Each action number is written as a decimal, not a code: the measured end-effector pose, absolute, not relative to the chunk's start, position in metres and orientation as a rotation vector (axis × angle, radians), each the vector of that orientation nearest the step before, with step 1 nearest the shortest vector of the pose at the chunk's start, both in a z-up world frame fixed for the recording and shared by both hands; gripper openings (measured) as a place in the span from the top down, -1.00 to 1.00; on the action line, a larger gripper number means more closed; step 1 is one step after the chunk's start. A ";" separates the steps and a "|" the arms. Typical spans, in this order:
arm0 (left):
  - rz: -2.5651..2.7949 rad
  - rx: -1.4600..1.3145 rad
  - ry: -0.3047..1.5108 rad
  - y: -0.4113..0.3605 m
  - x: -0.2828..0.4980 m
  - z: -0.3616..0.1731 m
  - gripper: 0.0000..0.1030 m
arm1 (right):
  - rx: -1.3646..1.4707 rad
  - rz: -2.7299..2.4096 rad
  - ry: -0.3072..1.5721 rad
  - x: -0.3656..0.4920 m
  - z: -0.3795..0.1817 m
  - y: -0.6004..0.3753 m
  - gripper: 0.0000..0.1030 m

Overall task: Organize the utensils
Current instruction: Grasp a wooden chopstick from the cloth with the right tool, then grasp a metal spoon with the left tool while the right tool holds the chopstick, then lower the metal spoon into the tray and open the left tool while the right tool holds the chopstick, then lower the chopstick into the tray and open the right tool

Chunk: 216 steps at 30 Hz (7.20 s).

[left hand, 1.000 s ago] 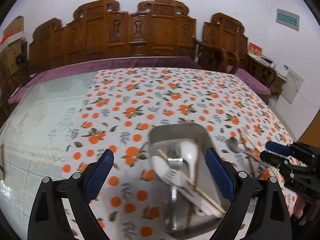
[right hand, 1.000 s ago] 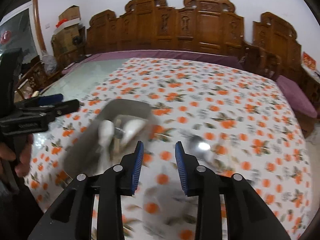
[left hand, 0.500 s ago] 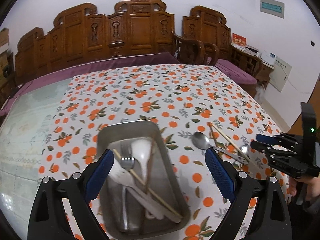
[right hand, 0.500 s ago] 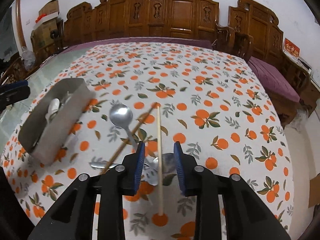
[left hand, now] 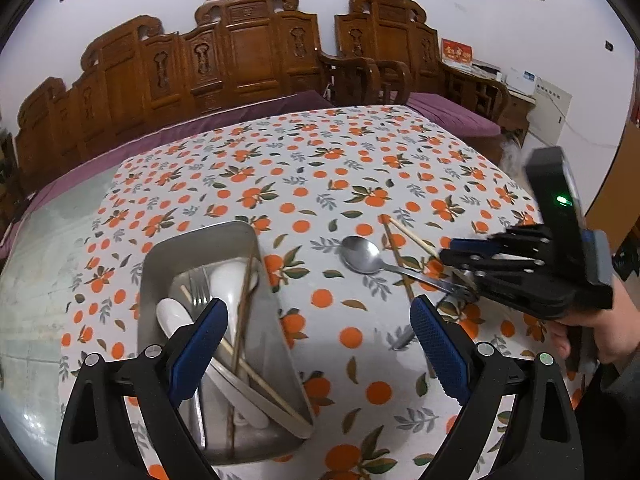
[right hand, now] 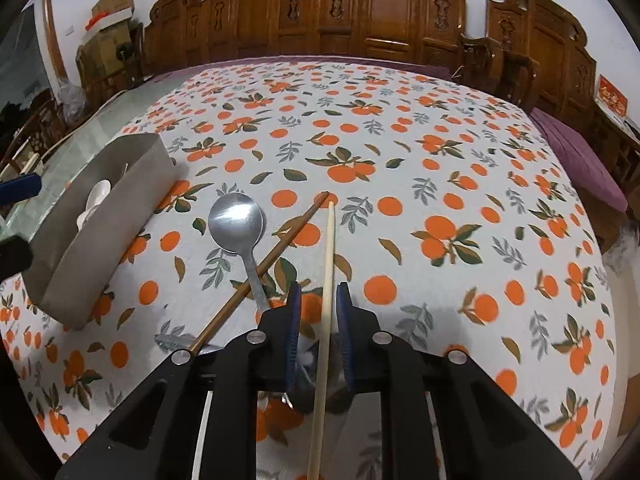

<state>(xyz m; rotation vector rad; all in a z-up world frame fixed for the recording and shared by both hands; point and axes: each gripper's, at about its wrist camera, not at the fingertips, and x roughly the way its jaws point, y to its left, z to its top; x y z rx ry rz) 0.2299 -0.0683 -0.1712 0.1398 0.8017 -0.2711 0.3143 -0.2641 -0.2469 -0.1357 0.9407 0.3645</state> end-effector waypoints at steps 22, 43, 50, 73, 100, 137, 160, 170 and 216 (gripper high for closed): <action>-0.194 0.074 0.915 -0.120 0.263 -0.203 -0.73 | -0.037 0.294 0.888 0.320 -0.229 -0.326 0.89; -0.216 0.059 1.020 -0.198 0.281 -0.241 0.23 | 0.101 0.258 0.835 0.322 -0.213 -0.367 0.88; -0.146 0.028 1.072 -0.197 0.297 -0.254 0.24 | 0.118 0.250 0.836 0.323 -0.213 -0.371 0.88; -0.151 0.110 0.987 -0.174 0.272 -0.230 0.89 | 0.052 0.286 0.845 0.319 -0.213 -0.345 0.88; -0.178 0.095 0.872 -0.091 0.252 -0.165 0.89 | -0.084 0.430 0.811 0.283 -0.197 -0.260 0.88; -0.119 0.025 0.973 0.019 0.269 -0.227 0.89 | -0.184 0.487 0.835 0.262 -0.209 -0.204 0.88; -0.103 0.016 0.872 0.052 0.258 -0.183 0.30 | -0.125 0.551 0.806 0.246 -0.178 -0.154 0.88; -0.089 0.001 0.817 0.075 0.253 -0.165 -0.44 | -0.069 0.571 0.818 0.256 -0.175 -0.128 0.88; -0.068 -0.056 0.752 0.097 0.246 -0.143 -0.72 | -0.018 0.541 0.805 0.282 -0.182 -0.121 0.65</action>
